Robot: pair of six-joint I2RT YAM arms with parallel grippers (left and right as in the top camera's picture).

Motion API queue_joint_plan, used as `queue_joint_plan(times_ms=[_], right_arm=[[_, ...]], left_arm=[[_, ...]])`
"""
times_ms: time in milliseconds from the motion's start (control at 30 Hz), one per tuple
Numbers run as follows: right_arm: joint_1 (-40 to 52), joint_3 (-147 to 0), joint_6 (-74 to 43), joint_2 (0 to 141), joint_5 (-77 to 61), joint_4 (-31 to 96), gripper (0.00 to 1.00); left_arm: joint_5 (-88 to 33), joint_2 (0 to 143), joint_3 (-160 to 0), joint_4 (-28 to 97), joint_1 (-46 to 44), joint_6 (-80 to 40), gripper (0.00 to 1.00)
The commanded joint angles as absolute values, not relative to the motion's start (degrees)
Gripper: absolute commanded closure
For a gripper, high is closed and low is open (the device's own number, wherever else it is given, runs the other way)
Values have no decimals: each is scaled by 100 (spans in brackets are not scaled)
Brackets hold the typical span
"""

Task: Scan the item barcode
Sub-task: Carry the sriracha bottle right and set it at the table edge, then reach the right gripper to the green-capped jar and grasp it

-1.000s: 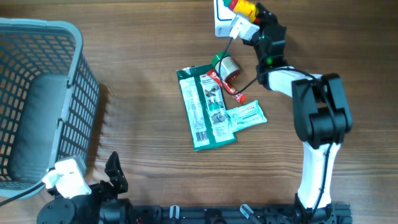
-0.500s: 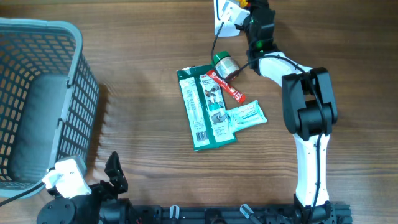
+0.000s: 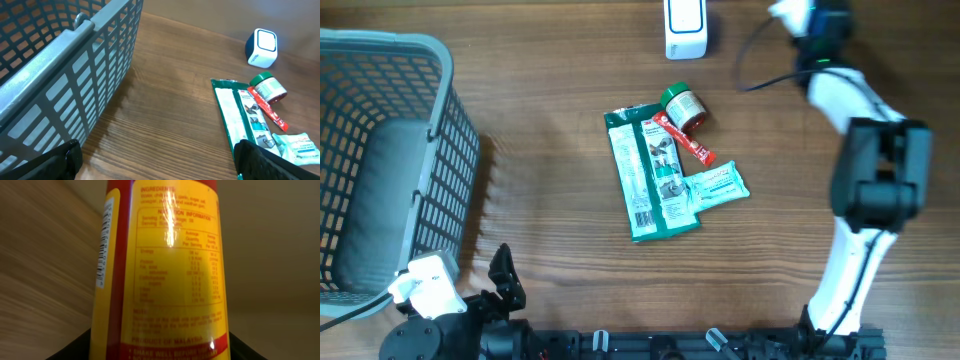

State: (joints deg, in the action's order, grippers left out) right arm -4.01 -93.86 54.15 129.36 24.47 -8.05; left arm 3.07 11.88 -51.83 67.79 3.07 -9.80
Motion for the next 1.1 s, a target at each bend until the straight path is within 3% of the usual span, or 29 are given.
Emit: queue_joint_plan(times_ms=[0, 133, 333, 400, 500, 600, 833, 1067], right_arm=[[-1151, -9515, 3916, 12615, 2945, 189, 55], [-2073, -9384, 2626, 12623, 2377, 1275, 55], [-3400, -9054, 1979, 12739, 2255, 1767, 54], [-3691, -8967, 1719, 12742, 2226, 1804, 49], [-4038, -8958, 985, 12742, 1756, 2021, 37], [-4316, -8962, 222, 12737, 764, 2222, 0], [-3948, -9129, -631, 11909, -1251, 2231, 0], [-2790, -9129, -965, 10960, -1306, 2213, 0]], left_arm=[[259, 1162, -5190, 6768, 285, -1011, 0], [259, 1162, -5190, 6768, 285, -1011, 0], [259, 1162, -5190, 6768, 285, -1011, 0], [259, 1162, -5190, 6768, 285, -1011, 0], [259, 1162, -5190, 6768, 285, -1011, 0], [259, 1162, -5190, 6768, 285, -1011, 0], [259, 1162, -5190, 6768, 285, -1011, 0], [259, 1162, -5190, 6768, 285, -1011, 0]])
